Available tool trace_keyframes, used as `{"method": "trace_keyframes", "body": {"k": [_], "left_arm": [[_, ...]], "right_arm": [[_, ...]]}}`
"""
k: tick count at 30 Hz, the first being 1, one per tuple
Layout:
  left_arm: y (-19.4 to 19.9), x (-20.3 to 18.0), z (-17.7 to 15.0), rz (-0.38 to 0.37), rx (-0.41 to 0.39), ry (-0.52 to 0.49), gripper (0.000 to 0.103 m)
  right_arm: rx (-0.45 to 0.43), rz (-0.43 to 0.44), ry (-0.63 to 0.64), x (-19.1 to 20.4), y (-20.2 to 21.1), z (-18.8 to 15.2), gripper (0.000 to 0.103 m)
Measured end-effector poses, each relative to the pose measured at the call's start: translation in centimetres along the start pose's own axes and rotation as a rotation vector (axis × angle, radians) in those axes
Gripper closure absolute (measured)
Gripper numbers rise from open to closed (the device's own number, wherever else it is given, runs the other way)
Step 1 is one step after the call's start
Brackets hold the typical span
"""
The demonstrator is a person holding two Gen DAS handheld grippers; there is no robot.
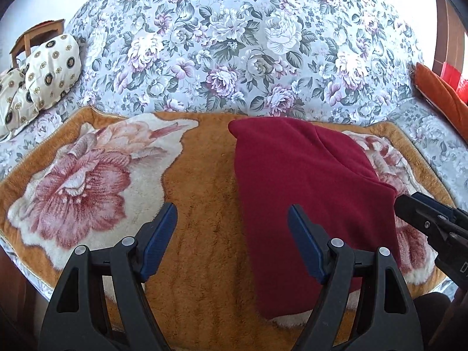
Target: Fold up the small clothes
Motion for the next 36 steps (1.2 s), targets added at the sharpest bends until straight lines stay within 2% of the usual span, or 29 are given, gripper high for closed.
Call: {"method": "trace_keyframes", "body": {"k": [5,22,36], "left_arm": [[-0.17,0.13,0.06,0.04,-0.004,-0.024,0.025],[0.06,-0.15,0.31,0.042,-0.031,-0.048,0.025],[-0.15,-0.49,0.43,0.033,-0.024,-0.053,0.025]], "right_arm": [[-0.018,-0.022,0.004,-0.37,0.36,0.09,0.064],[-0.034,-0.026,-0.009,-0.71,0.21,0.11,0.062],[-0.018,-0.02,-0.023,-0.88,-0.24,-0.1,0.061]]}}
Point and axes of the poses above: each gripper's, at about its wrist camera, not at the fingertips, and y roughly against the way its jaws point, x to its left, z to its top, the point moved 3 cm from there along -y, roughly the way its jaws point, and after that the axes turned 5 degrees about -x, right-handed, at the moved point
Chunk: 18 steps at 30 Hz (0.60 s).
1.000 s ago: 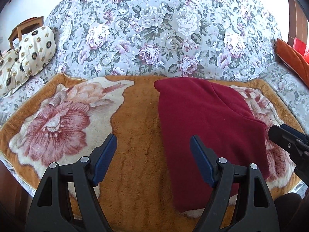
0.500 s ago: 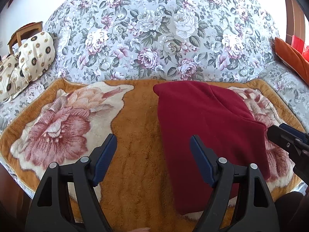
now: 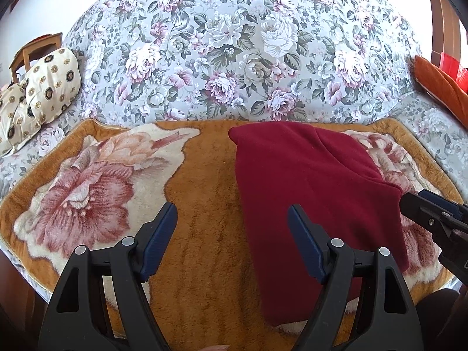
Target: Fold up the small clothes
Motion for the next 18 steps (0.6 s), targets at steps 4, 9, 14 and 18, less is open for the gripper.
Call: {"method": "trace_keyframes", "body": {"k": [4,9,14,18], "left_arm": [[-0.03,-0.13,0.01,0.002,0.0,0.003,0.025],[-0.01,0.0,-0.05,0.001,0.0,0.002,0.025],[-0.05,-0.14,-0.07,0.0,0.001,0.001,0.025],[-0.04,-0.23,-0.07,0.003,0.001,0.003,0.025]], "right_arm": [[0.004,0.0,-0.002,-0.04,-0.11,-0.04,0.061],[0.007,0.002,-0.003,-0.03,-0.19,-0.11,0.061],[0.011,0.003,-0.004,0.03,-0.29,-0.17,0.061],[0.02,0.005,-0.006,0.03,-0.57,-0.33,0.061]]}}
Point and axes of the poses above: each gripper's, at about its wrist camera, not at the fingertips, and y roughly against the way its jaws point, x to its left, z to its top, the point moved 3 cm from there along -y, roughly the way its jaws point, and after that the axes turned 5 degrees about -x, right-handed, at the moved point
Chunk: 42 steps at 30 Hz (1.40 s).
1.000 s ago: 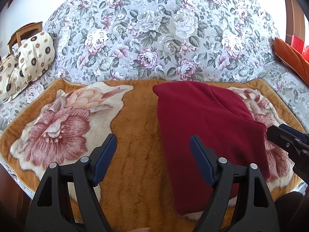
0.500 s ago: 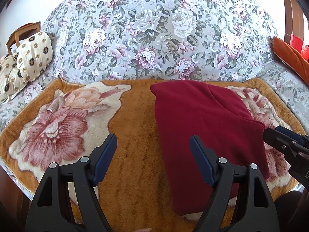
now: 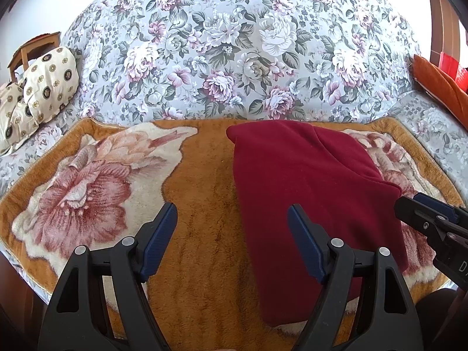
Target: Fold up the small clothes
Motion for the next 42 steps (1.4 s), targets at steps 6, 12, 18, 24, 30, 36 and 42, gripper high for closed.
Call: {"method": "trace_keyframes", "body": {"k": [6,12,18,24,30,36,42], "left_arm": [[0.0,-0.21,-0.07,-0.004,0.004,-0.001,0.025],[-0.27,-0.88,-0.32,-0.012,0.009,-0.006,0.025],[-0.35,-0.58,-0.31,-0.013,0.01,0.002,0.025],[-0.35,-0.33,-0.26,-0.012,0.01,0.005,0.025],[-0.32,-0.38,-0.23,-0.012,0.008,0.004,0.025],[-0.29,-0.38,-0.23,-0.01,0.008,0.006,0.025],[-0.32,-0.32,-0.27,-0.012,0.008,0.003,0.025]], "right_arm": [[0.003,-0.003,0.001,0.12,-0.03,-0.1,0.061],[0.007,-0.002,0.0,-0.02,-0.16,-0.08,0.061],[0.013,-0.002,0.001,-0.2,-0.3,-0.16,0.061],[0.012,-0.002,0.0,-0.24,-0.33,-0.18,0.061],[0.013,-0.003,-0.002,-0.32,-0.37,-0.27,0.061],[0.015,-0.003,-0.003,-0.45,-0.36,-0.21,0.061],[0.014,-0.003,-0.002,-0.4,-0.27,-0.23,0.061]]}}
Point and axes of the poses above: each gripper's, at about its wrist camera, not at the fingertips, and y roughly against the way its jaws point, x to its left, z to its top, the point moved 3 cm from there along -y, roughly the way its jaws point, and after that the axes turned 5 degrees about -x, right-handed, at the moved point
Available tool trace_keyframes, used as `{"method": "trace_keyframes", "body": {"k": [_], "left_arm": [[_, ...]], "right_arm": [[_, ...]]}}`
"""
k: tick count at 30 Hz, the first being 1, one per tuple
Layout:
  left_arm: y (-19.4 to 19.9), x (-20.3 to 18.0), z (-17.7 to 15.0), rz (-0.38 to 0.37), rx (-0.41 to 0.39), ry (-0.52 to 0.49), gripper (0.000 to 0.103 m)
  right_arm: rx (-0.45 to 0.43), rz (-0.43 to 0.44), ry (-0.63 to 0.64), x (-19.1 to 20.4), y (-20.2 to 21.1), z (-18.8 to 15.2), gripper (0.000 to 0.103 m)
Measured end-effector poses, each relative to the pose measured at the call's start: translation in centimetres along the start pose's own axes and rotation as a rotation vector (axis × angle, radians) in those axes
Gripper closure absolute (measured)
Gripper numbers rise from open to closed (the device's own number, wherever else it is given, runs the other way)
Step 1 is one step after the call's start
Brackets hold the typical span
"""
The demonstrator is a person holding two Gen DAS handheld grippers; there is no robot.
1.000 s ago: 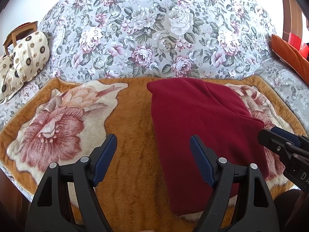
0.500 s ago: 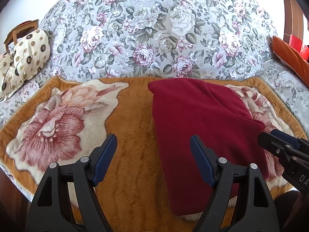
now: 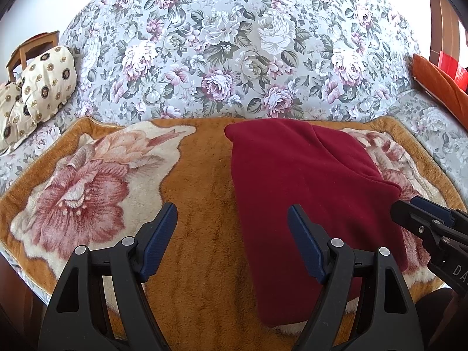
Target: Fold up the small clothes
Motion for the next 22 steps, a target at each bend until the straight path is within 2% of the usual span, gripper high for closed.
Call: {"method": "trace_keyframes", "body": {"k": [22], "left_arm": [[0.4,0.21,0.39,-0.01,-0.023,-0.006,0.025]], "right_arm": [[0.0,0.0,-0.003,0.24,-0.05,-0.03,0.061]]}}
Point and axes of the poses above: each gripper's, at about its wrist camera, not at the fingertips, and y roughly against the way its jaws point, x to its left, z to its top, the point moved 3 cm from there along -y, roughly the way its jaws point, and after that the axes turned 5 degrees about -x, right-handed, at the moved point
